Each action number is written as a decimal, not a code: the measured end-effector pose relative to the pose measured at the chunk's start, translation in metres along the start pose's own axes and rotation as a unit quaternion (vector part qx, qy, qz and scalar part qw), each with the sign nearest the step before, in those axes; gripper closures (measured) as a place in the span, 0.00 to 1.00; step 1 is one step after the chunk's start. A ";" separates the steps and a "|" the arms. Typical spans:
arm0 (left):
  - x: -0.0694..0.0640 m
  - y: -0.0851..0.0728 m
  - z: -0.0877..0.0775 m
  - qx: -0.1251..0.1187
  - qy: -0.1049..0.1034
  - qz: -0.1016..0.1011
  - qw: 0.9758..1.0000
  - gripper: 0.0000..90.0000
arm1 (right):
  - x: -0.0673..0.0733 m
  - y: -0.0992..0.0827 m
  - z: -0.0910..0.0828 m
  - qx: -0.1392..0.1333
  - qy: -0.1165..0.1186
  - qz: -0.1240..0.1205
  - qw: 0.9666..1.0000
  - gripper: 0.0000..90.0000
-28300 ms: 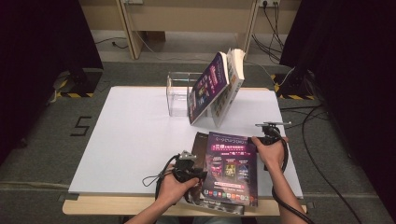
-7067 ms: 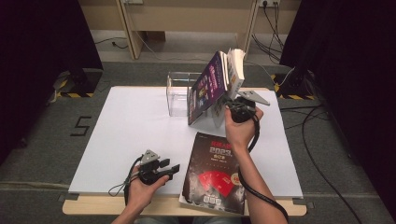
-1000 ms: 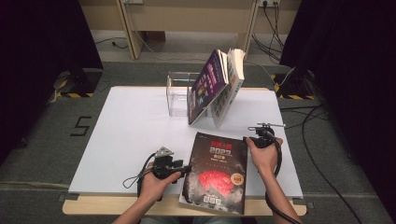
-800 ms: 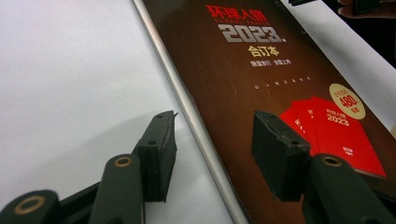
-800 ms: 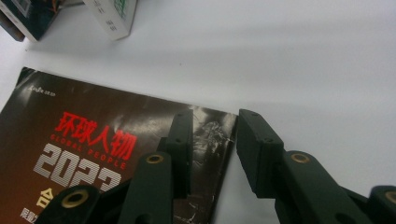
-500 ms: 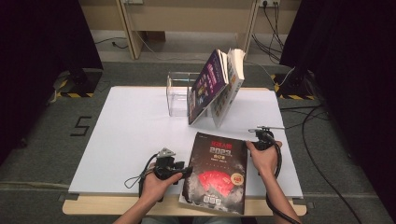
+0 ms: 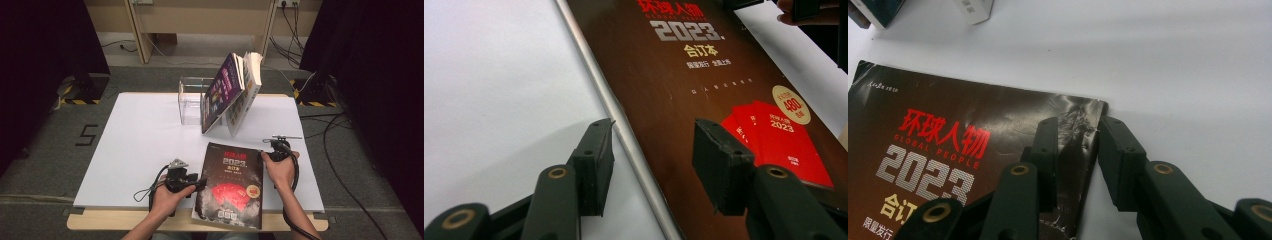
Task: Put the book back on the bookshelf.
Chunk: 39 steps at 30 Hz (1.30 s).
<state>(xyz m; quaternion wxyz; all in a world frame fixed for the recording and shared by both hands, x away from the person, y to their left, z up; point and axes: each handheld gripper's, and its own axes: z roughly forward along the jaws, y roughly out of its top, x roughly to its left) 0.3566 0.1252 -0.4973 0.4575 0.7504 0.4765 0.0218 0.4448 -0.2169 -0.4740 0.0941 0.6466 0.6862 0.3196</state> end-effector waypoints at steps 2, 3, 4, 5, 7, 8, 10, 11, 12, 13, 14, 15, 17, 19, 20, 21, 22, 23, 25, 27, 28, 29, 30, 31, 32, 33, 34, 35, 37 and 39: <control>0.000 0.000 0.000 0.001 0.000 0.000 1.000 0.56 | 0.002 0.000 0.001 -0.002 0.003 -0.006 1.000 0.78; 0.000 -0.001 -0.001 0.001 0.000 0.000 1.000 0.56 | 0.004 -0.001 0.001 0.001 0.003 -0.003 1.000 0.78; 0.000 -0.001 -0.001 0.001 -0.001 0.000 1.000 0.56 | 0.005 -0.001 0.002 0.002 0.004 -0.005 1.000 0.78; 0.000 -0.001 -0.001 0.001 -0.001 0.000 1.000 0.56 | 0.006 -0.001 0.002 0.001 0.005 -0.008 1.000 0.78; 0.000 -0.002 -0.002 0.000 -0.001 -0.001 1.000 0.56 | 0.009 -0.001 0.002 0.005 0.007 -0.006 1.000 0.78; 0.000 -0.002 -0.002 0.000 -0.001 -0.001 1.000 0.56 | 0.010 -0.001 0.003 0.003 0.007 -0.010 1.000 0.78; 0.000 -0.002 -0.003 0.000 0.000 -0.002 1.000 0.56 | 0.012 -0.002 0.003 0.005 0.008 -0.008 1.000 0.77; 0.000 -0.002 -0.003 0.000 0.000 -0.002 1.000 0.56 | 0.013 -0.002 0.004 0.005 0.009 -0.009 1.000 0.77; 0.001 -0.002 -0.004 0.000 0.001 -0.002 1.000 0.56 | 0.014 -0.002 0.004 0.002 0.008 -0.014 1.000 0.77; 0.001 -0.003 -0.004 0.000 0.000 -0.003 1.000 0.56 | 0.015 -0.002 0.004 0.003 0.008 -0.016 1.000 0.77; 0.001 -0.003 -0.004 -0.001 0.001 -0.004 1.000 0.56 | 0.016 -0.002 0.005 0.004 0.009 -0.015 1.000 0.77; 0.002 -0.003 -0.005 0.000 0.001 -0.004 1.000 0.56 | 0.017 -0.002 0.005 0.006 0.010 -0.013 1.000 0.77; 0.002 -0.004 -0.006 -0.001 0.002 -0.005 1.000 0.56 | 0.018 -0.002 0.006 0.004 0.011 -0.020 1.000 0.77; 0.003 -0.004 -0.007 -0.001 0.002 -0.008 1.000 0.56 | 0.021 -0.003 0.006 0.006 0.011 -0.021 1.000 0.77; 0.004 -0.005 -0.008 -0.002 0.002 -0.008 1.000 0.56 | 0.023 -0.003 0.007 0.006 0.011 -0.022 1.000 0.77; 0.004 -0.005 -0.008 -0.002 0.003 -0.008 1.000 0.56 | 0.025 -0.003 0.007 0.008 0.011 -0.021 1.000 0.77; 0.005 -0.005 -0.009 -0.001 0.004 -0.006 1.000 0.57 | 0.026 -0.003 0.007 0.008 0.011 -0.022 1.000 0.76; 0.005 -0.005 -0.010 -0.002 0.005 -0.004 1.000 0.58 | 0.027 -0.003 0.008 0.006 0.012 -0.026 1.000 0.76; 0.006 -0.006 -0.011 -0.001 0.008 -0.002 1.000 0.61 | 0.030 -0.003 0.008 0.009 0.011 -0.024 1.000 0.76; 0.007 -0.007 -0.012 -0.003 0.008 -0.005 1.000 0.63 | 0.031 -0.004 0.009 0.007 0.012 -0.028 1.000 0.76; 0.007 -0.007 -0.013 -0.003 0.008 -0.006 1.000 0.63 | 0.033 -0.004 0.009 0.007 0.011 -0.025 1.000 0.76; 0.008 -0.007 -0.013 -0.003 0.009 -0.007 1.000 0.63 | 0.034 -0.005 0.009 0.009 0.011 -0.022 1.000 0.76; 0.008 -0.007 -0.013 -0.003 0.008 -0.009 1.000 0.63 | 0.034 -0.005 0.009 0.008 0.011 -0.026 1.000 0.75; 0.008 -0.007 -0.013 -0.003 0.008 -0.011 1.000 0.63 | 0.035 -0.005 0.009 0.009 0.010 -0.027 1.000 0.75; 0.008 -0.007 -0.013 -0.003 0.008 -0.012 1.000 0.63 | 0.035 -0.004 0.009 0.012 0.012 -0.025 1.000 0.75; 0.008 -0.007 -0.013 -0.004 0.009 -0.013 1.000 0.62 | 0.033 -0.003 0.010 0.014 0.018 -0.025 0.999 0.75; 0.008 -0.007 -0.013 -0.003 0.009 -0.012 1.000 0.62 | 0.030 -0.001 0.010 0.016 0.026 -0.021 0.999 0.75; 0.008 -0.007 -0.013 -0.004 0.009 -0.012 1.000 0.62 | 0.028 0.002 0.010 0.015 0.033 -0.018 0.999 0.74; 0.008 -0.008 -0.014 -0.004 0.010 -0.013 1.000 0.62 | 0.025 0.007 0.011 0.008 0.030 -0.018 0.999 0.72; 0.008 -0.008 -0.014 -0.004 0.010 -0.012 1.000 0.63 | 0.024 0.012 0.013 0.009 0.031 -0.015 0.999 0.71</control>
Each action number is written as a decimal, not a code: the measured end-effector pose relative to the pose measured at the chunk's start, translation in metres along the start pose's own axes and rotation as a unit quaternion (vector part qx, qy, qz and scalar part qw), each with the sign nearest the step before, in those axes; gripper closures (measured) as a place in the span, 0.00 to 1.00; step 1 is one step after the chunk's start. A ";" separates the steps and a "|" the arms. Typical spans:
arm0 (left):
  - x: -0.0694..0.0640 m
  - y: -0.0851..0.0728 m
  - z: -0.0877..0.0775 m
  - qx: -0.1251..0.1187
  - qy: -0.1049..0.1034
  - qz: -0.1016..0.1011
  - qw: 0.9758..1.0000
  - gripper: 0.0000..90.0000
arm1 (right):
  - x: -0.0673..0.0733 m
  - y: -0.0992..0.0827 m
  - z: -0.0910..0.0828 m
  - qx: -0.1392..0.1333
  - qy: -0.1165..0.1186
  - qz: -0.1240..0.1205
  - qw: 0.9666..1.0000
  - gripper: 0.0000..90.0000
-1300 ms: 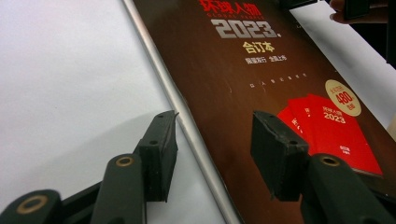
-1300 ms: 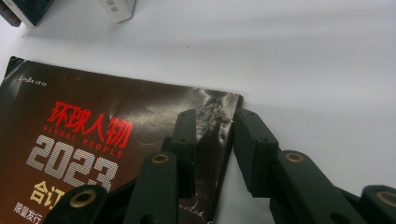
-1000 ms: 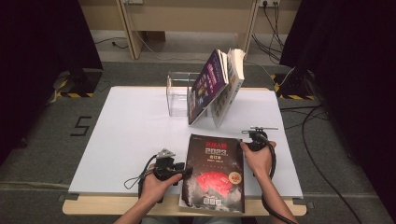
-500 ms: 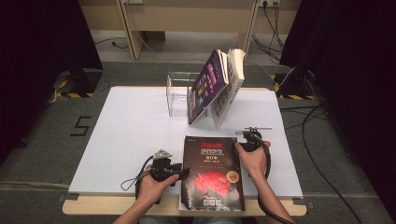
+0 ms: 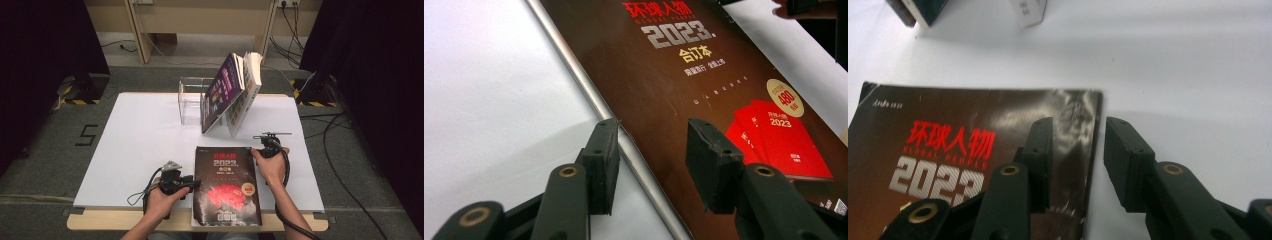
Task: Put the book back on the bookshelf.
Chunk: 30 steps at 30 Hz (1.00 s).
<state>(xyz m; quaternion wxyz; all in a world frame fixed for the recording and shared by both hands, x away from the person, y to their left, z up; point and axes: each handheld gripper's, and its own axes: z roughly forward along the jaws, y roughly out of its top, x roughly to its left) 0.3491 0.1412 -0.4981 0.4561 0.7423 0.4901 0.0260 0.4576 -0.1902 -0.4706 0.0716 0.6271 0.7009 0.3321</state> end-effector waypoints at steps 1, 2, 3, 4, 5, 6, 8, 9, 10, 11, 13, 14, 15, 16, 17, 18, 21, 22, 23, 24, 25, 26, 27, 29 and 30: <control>0.000 0.000 0.000 0.000 0.001 0.000 1.000 0.63 | 0.000 0.002 0.001 0.001 -0.002 -0.002 1.000 0.71; 0.000 0.000 0.000 0.000 0.001 0.002 1.000 0.63 | 0.000 0.004 0.002 -0.001 -0.003 -0.004 1.000 0.70; 0.000 0.000 0.000 0.000 0.002 0.002 1.000 0.63 | 0.000 0.006 0.003 -0.002 -0.004 -0.006 1.000 0.70; 0.000 0.000 0.000 0.000 0.002 0.003 1.000 0.64 | 0.000 0.008 0.003 -0.002 -0.004 -0.005 1.000 0.69; 0.000 0.000 0.000 0.000 0.002 0.003 1.000 0.64 | 0.000 0.010 0.004 -0.004 -0.003 -0.007 1.000 0.69; 0.000 0.000 0.000 0.000 0.003 0.004 1.000 0.64 | 0.000 0.012 0.005 -0.005 -0.004 -0.010 1.000 0.68; 0.000 0.000 0.000 0.000 0.004 0.005 1.000 0.65 | -0.002 0.014 0.008 -0.005 -0.001 -0.011 1.000 0.68; 0.000 0.000 0.000 0.000 0.004 0.005 1.000 0.65 | -0.002 0.015 0.010 -0.001 0.000 -0.010 1.000 0.67; 0.000 0.000 0.000 0.000 0.004 0.006 1.000 0.65 | -0.003 0.016 0.011 -0.002 0.001 -0.013 1.000 0.67; 0.000 0.000 0.000 -0.001 0.004 0.005 1.000 0.66 | -0.003 0.017 0.012 0.001 0.001 -0.012 1.000 0.67; 0.000 0.000 0.000 -0.001 0.004 0.005 1.000 0.66 | -0.002 0.018 0.014 0.006 0.005 -0.008 1.000 0.66; 0.000 0.000 0.000 -0.001 0.004 0.005 1.000 0.66 | -0.003 0.018 0.016 0.002 0.006 -0.019 1.000 0.66; 0.000 0.000 0.000 -0.001 0.004 0.005 1.000 0.66 | -0.002 0.019 0.016 0.006 0.006 -0.014 1.000 0.66; 0.000 0.000 0.000 -0.001 0.004 0.005 1.000 0.66 | -0.002 0.019 0.017 0.005 0.007 -0.016 1.000 0.66; 0.000 0.000 0.000 -0.001 0.004 0.005 1.000 0.66 | -0.002 0.020 0.017 0.005 0.008 -0.016 1.000 0.66; 0.000 0.000 0.000 -0.001 0.004 0.005 1.000 0.67 | -0.002 0.020 0.017 0.006 0.009 -0.015 1.000 0.66; 0.000 0.000 0.000 -0.001 0.005 0.006 1.000 0.67 | -0.001 0.020 0.018 0.008 0.009 -0.013 1.000 0.65; 0.000 0.000 0.000 -0.001 0.005 0.006 1.000 0.67 | -0.001 0.021 0.018 0.008 0.010 -0.018 1.000 0.65; 0.000 0.000 0.000 -0.001 0.005 0.007 1.000 0.67 | -0.002 0.021 0.018 0.007 0.012 -0.021 1.000 0.65; 0.000 0.000 0.000 -0.001 0.005 0.007 1.000 0.67 | -0.002 0.021 0.019 0.007 0.014 -0.020 1.000 0.65; 0.000 -0.001 0.000 -0.002 0.005 0.007 1.000 0.67 | -0.002 0.021 0.019 0.006 0.015 -0.021 1.000 0.65; 0.000 -0.001 0.000 -0.002 0.006 0.008 1.000 0.67 | -0.002 0.021 0.019 0.006 0.016 -0.020 1.000 0.65; 0.000 -0.001 0.000 -0.002 0.007 0.008 1.000 0.68 | -0.003 0.021 0.019 0.007 0.016 -0.021 1.000 0.64; 0.000 -0.001 0.001 -0.003 0.008 0.009 1.000 0.68 | -0.003 0.020 0.019 0.006 0.020 -0.021 1.000 0.64; 0.000 -0.001 0.001 -0.003 0.008 0.010 1.000 0.68 | -0.004 0.020 0.019 0.005 0.022 -0.021 1.000 0.64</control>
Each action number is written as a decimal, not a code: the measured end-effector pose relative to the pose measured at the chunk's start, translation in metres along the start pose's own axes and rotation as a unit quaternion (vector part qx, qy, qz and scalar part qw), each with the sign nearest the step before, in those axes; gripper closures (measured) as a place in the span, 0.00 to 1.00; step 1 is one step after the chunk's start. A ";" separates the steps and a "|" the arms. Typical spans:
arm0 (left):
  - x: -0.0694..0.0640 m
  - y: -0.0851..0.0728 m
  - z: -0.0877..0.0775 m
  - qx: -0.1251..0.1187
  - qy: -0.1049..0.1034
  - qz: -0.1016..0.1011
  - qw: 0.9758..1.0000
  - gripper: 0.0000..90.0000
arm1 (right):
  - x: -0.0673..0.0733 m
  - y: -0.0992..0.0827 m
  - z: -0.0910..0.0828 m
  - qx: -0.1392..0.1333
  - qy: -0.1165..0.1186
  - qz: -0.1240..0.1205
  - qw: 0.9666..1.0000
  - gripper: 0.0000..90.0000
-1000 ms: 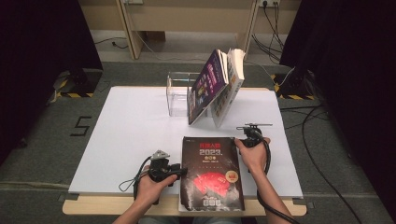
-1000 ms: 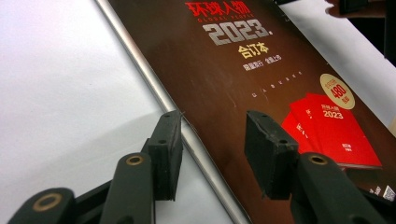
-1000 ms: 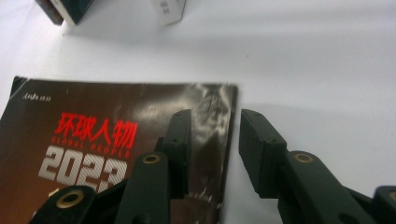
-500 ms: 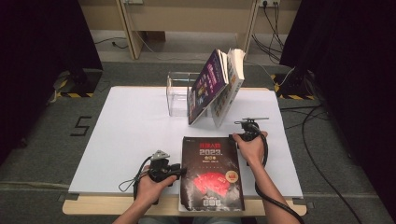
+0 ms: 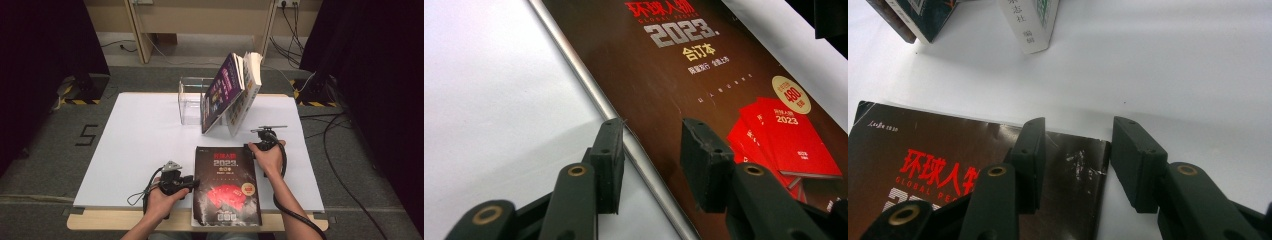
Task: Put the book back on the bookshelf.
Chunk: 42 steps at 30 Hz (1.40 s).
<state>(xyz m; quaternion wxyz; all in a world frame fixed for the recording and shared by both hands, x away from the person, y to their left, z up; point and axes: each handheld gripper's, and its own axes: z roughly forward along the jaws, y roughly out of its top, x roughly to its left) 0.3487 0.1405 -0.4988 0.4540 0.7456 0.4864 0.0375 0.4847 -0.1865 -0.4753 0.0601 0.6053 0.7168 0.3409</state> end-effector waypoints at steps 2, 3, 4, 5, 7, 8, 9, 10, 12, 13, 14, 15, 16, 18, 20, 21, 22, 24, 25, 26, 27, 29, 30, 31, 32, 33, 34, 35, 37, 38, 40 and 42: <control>0.000 0.000 0.000 0.000 0.002 0.002 1.000 0.69 | 0.000 -0.001 -0.001 0.000 0.001 0.013 1.000 0.65; 0.000 0.000 0.000 0.000 0.002 0.002 1.000 0.69 | -0.001 -0.001 0.000 -0.005 0.003 0.008 1.000 0.65; 0.000 0.000 0.000 0.000 0.001 0.001 1.000 0.69 | -0.002 -0.002 0.000 -0.006 0.004 0.011 1.000 0.65; 0.000 0.000 0.000 0.000 0.001 0.001 1.000 0.69 | -0.002 -0.002 0.000 -0.007 0.005 0.009 1.000 0.66; 0.000 0.000 0.000 0.001 0.001 0.000 1.000 0.69 | -0.002 -0.002 0.000 -0.006 0.004 0.008 1.000 0.65; 0.000 0.000 0.000 0.002 0.001 0.000 1.000 0.70 | -0.001 -0.002 0.000 -0.005 0.006 0.010 1.000 0.66; 0.001 0.000 0.000 0.002 0.001 0.000 1.000 0.70 | -0.002 -0.002 -0.001 -0.003 0.008 0.011 1.000 0.66; 0.001 0.000 0.000 0.002 0.001 0.000 1.000 0.70 | -0.002 -0.002 -0.001 -0.001 0.008 0.013 1.000 0.66; 0.000 0.000 0.000 0.002 0.002 0.001 1.000 0.70 | -0.002 -0.002 -0.001 0.002 0.010 0.018 1.000 0.67; 0.000 0.000 0.000 0.002 0.003 0.001 1.000 0.71 | -0.002 -0.002 -0.002 0.004 0.011 0.020 1.000 0.68; 0.000 0.000 0.000 0.002 0.003 0.002 1.000 0.71 | -0.002 -0.002 -0.002 0.005 0.013 0.019 1.000 0.68; 0.000 0.000 0.000 0.002 0.004 0.002 1.000 0.71 | -0.003 -0.002 -0.002 0.006 0.015 0.020 1.000 0.68; 0.000 0.000 0.000 0.002 0.004 0.003 1.000 0.71 | -0.003 -0.003 -0.003 0.008 0.017 0.022 1.000 0.68; 0.000 0.000 0.000 0.002 0.006 0.005 1.000 0.71 | -0.004 -0.004 -0.004 0.011 0.026 0.032 0.999 0.69; 0.000 0.000 0.000 0.002 0.007 0.006 1.000 0.71 | -0.006 -0.004 -0.005 0.012 0.034 0.038 0.999 0.69; 0.000 0.000 0.000 0.002 0.007 0.006 1.000 0.71 | -0.006 -0.005 -0.005 0.014 0.036 0.039 0.998 0.69; 0.000 0.000 0.000 0.002 0.007 0.006 1.000 0.72 | -0.006 -0.006 -0.005 0.013 0.037 0.036 0.999 0.69; 0.000 0.000 0.000 0.003 0.007 0.006 1.000 0.72 | -0.005 -0.007 -0.006 0.020 0.042 0.041 0.998 0.69; 0.000 0.000 0.000 0.002 0.007 0.006 1.000 0.72 | -0.004 -0.007 -0.007 0.020 0.041 0.040 0.998 0.69; 0.000 0.000 0.000 0.002 0.007 0.006 1.000 0.72 | -0.005 -0.008 -0.007 0.020 0.042 0.040 0.998 0.69; 0.000 0.000 0.000 0.002 0.007 0.005 1.000 0.72 | -0.005 -0.008 -0.007 0.020 0.042 0.042 0.998 0.70; 0.000 0.000 0.000 0.001 0.008 0.006 1.000 0.72 | -0.006 -0.008 -0.008 0.023 0.042 0.043 0.998 0.72; 0.000 0.000 0.000 0.002 0.008 0.007 1.000 0.72 | -0.006 -0.009 -0.009 0.024 0.041 0.043 0.998 0.72; -0.001 0.000 0.000 0.002 0.009 0.007 1.000 0.72 | -0.006 -0.009 -0.010 0.027 0.041 0.046 0.998 0.73; -0.001 0.000 0.000 0.002 0.009 0.008 1.000 0.72 | -0.006 -0.009 -0.010 0.027 0.041 0.047 0.998 0.73; -0.001 0.000 0.000 0.002 0.009 0.008 1.000 0.72 | -0.007 -0.010 -0.011 0.028 0.041 0.045 0.998 0.74; -0.001 0.000 0.000 0.003 0.010 0.009 1.000 0.72 | -0.007 -0.010 -0.011 0.029 0.042 0.046 0.998 0.74; -0.001 0.000 0.000 0.002 0.010 0.008 1.000 0.72 | -0.008 -0.010 -0.012 0.029 0.046 0.050 0.997 0.74; -0.001 0.000 0.000 0.001 0.010 0.007 1.000 0.72 | -0.010 -0.011 -0.012 0.029 0.051 0.057 0.997 0.74; -0.001 0.000 0.000 0.001 0.010 0.007 1.000 0.72 | -0.011 -0.012 -0.012 0.027 0.054 0.060 0.996 0.73; -0.001 0.000 0.000 0.001 0.010 0.007 1.000 0.72 | -0.011 -0.012 -0.013 0.030 0.053 0.061 0.996 0.72; 0.000 0.000 0.000 0.001 0.010 0.006 1.000 0.73 | -0.009 -0.012 -0.013 0.031 0.049 0.056 0.997 0.72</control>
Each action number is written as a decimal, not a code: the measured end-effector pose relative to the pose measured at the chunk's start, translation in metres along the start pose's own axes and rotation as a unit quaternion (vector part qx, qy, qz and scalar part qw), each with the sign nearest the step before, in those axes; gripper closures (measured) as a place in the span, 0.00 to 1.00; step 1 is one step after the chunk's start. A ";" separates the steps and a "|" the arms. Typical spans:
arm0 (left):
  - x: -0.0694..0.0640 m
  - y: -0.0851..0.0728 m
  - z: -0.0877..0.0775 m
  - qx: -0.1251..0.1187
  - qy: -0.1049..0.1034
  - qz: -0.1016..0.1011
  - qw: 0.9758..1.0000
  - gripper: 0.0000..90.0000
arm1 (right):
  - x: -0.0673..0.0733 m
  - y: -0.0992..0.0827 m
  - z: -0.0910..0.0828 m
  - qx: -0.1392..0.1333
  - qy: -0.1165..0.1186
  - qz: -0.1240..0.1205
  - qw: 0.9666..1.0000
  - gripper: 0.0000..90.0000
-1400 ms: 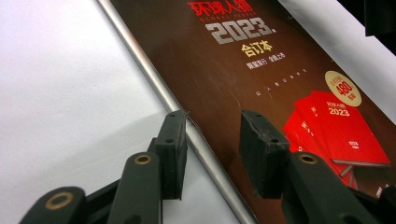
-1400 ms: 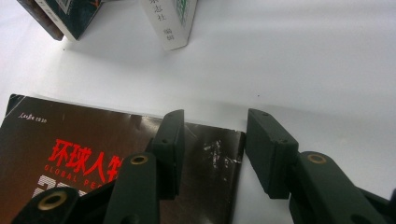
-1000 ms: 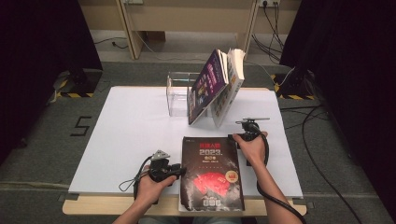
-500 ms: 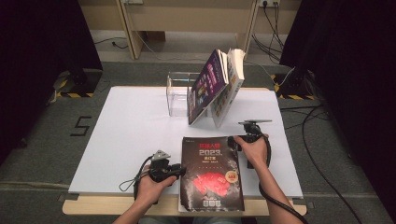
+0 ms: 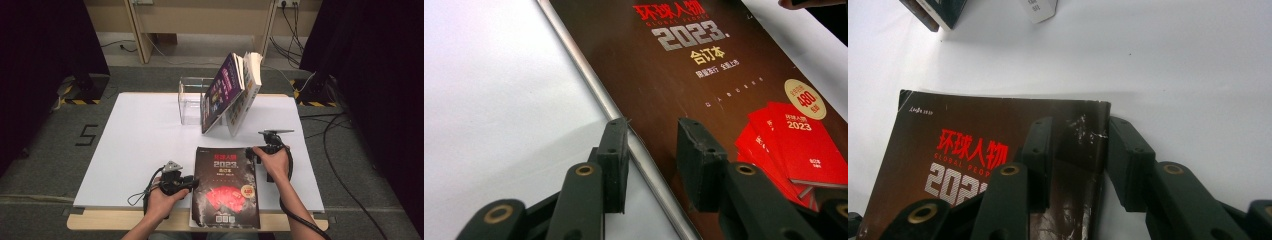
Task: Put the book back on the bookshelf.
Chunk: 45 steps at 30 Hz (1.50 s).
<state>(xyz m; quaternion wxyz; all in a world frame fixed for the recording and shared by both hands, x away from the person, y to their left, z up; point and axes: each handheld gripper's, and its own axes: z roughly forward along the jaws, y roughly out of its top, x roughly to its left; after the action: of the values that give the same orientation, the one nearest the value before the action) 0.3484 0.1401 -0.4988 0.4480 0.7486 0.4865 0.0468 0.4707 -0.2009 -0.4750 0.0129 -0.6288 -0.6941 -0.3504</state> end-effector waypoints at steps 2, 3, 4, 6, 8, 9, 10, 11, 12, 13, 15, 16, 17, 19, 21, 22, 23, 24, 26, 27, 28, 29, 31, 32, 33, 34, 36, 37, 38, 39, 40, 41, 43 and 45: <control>0.000 0.000 0.000 0.000 0.000 0.001 1.000 0.73 | 0.000 -0.001 0.000 -0.001 0.002 0.004 1.000 0.72; 0.000 0.000 0.000 0.001 0.000 0.001 1.000 0.73 | -0.002 -0.001 0.000 -0.002 0.006 0.010 1.000 0.72; 0.000 0.000 0.000 0.001 0.001 0.002 1.000 0.73 | -0.003 -0.002 0.000 -0.003 0.013 0.017 1.000 0.73; 0.000 0.000 0.000 0.001 0.001 0.002 1.000 0.73 | -0.006 -0.002 -0.001 -0.002 0.023 0.034 0.999 0.73; 0.000 0.000 0.000 0.001 0.002 0.003 1.000 0.73 | -0.006 -0.003 -0.001 -0.002 0.027 0.044 0.999 0.74; 0.000 0.000 0.000 0.002 0.002 0.003 1.000 0.73 | -0.006 -0.003 -0.001 -0.002 0.024 0.038 0.999 0.75; 0.000 0.000 0.000 0.002 0.002 0.003 1.000 0.73 | -0.005 -0.003 -0.001 0.001 0.021 0.040 0.999 0.76; 0.000 0.000 0.000 0.002 0.002 0.003 1.000 0.73 | -0.004 -0.003 -0.001 0.001 0.017 0.036 0.999 0.77; 0.000 0.000 0.000 0.002 0.002 0.003 1.000 0.74 | -0.004 -0.003 -0.001 -0.001 0.011 0.022 1.000 0.78; 0.000 0.000 0.000 0.002 0.002 0.004 1.000 0.74 | -0.003 -0.002 -0.001 0.001 0.007 0.020 1.000 0.80; 0.000 0.000 0.000 0.003 0.002 0.004 1.000 0.74 | -0.002 -0.003 -0.001 0.000 -0.002 0.010 1.000 0.82; 0.000 0.000 0.000 0.003 0.002 0.004 1.000 0.74 | -0.001 -0.003 0.000 -0.001 -0.007 0.007 1.000 0.83; 0.000 0.000 0.000 0.004 0.002 0.005 1.000 0.74 | 0.000 -0.003 0.000 -0.001 -0.010 0.005 1.000 0.84; 0.000 0.000 0.000 0.004 0.003 0.006 1.000 0.74 | 0.001 -0.003 0.000 -0.001 -0.012 0.007 1.000 0.89; 0.000 0.000 0.000 0.004 0.003 0.006 1.000 0.74 | 0.001 -0.004 0.000 -0.006 -0.008 0.004 1.000 0.93; 0.000 0.000 0.000 0.004 0.003 0.006 1.000 0.74 | 0.001 -0.003 -0.001 -0.007 -0.005 0.003 1.000 0.95; 0.000 0.000 0.000 0.004 0.003 0.006 1.000 0.74 | 0.002 -0.003 -0.002 -0.009 -0.003 0.000 1.000 0.96; 0.000 0.000 0.000 0.004 0.003 0.006 1.000 0.74 | 0.003 -0.003 -0.002 -0.010 -0.002 -0.002 1.000 0.96; 0.000 0.000 0.000 0.003 0.003 0.006 1.000 0.74 | 0.003 -0.003 -0.003 -0.010 -0.001 -0.004 1.000 0.96; 0.000 0.000 0.000 0.003 0.003 0.006 1.000 0.74 | 0.003 -0.003 -0.003 -0.011 0.002 -0.003 1.000 0.95; 0.000 0.000 0.000 0.003 0.004 0.006 1.000 0.74 | 0.002 -0.003 -0.003 -0.011 0.003 -0.001 1.000 0.95; 0.000 0.000 0.000 0.003 0.004 0.007 1.000 0.74 | 0.001 -0.003 -0.002 -0.012 0.004 0.000 1.000 0.96; 0.000 0.000 0.000 0.003 0.003 0.007 1.000 0.74 | 0.002 -0.004 -0.003 -0.014 0.005 0.003 1.000 0.97; 0.000 0.000 0.000 0.002 0.003 0.006 1.000 0.74 | 0.003 -0.005 -0.003 -0.017 0.002 -0.002 1.000 0.97; 0.000 0.000 0.000 0.002 0.002 0.006 1.000 0.74 | 0.004 -0.005 -0.003 -0.019 -0.001 -0.005 1.000 0.97; 0.000 0.000 0.000 0.002 0.001 0.006 1.000 0.74 | 0.006 -0.005 -0.004 -0.021 -0.001 -0.009 1.000 0.97; 0.001 0.000 -0.001 0.001 0.000 0.005 1.000 0.74 | 0.007 -0.006 -0.006 -0.031 0.002 -0.015 0.999 0.98; 0.001 0.000 -0.001 0.001 -0.001 0.005 1.000 0.73 | 0.009 -0.006 -0.009 -0.037 0.006 -0.016 0.999 0.98; 0.002 0.000 -0.002 0.001 -0.002 0.003 1.000 0.73 | 0.011 -0.006 -0.011 -0.044 0.008 -0.020 0.999 0.98; 0.002 0.000 -0.002 0.000 -0.003 0.002 1.000 0.73 | 0.014 -0.007 -0.014 -0.050 0.011 -0.022 0.998 0.98; 0.003 0.000 -0.002 -0.002 -0.002 0.001 1.000 0.72 | 0.016 -0.007 -0.017 -0.057 0.012 -0.026 0.998 0.98; 0.003 0.000 -0.003 -0.003 -0.002 0.000 1.000 0.72 | 0.018 -0.008 -0.019 -0.064 0.015 -0.030 0.997 0.98; 0.005 0.001 -0.005 -0.008 -0.001 -0.002 1.000 0.68 | 0.022 -0.009 -0.023 -0.078 0.025 -0.031 0.996 0.98; 0.006 0.002 -0.009 -0.015 0.002 -0.004 1.000 0.66 | 0.025 -0.010 -0.028 -0.093 0.034 -0.037 0.994 0.98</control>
<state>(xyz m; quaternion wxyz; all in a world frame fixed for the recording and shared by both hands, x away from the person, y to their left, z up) 0.3486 0.1502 -0.4947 0.4582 0.7397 0.4899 0.0539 0.4445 -0.1931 -0.4471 -0.0350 -0.5889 -0.6805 -0.4346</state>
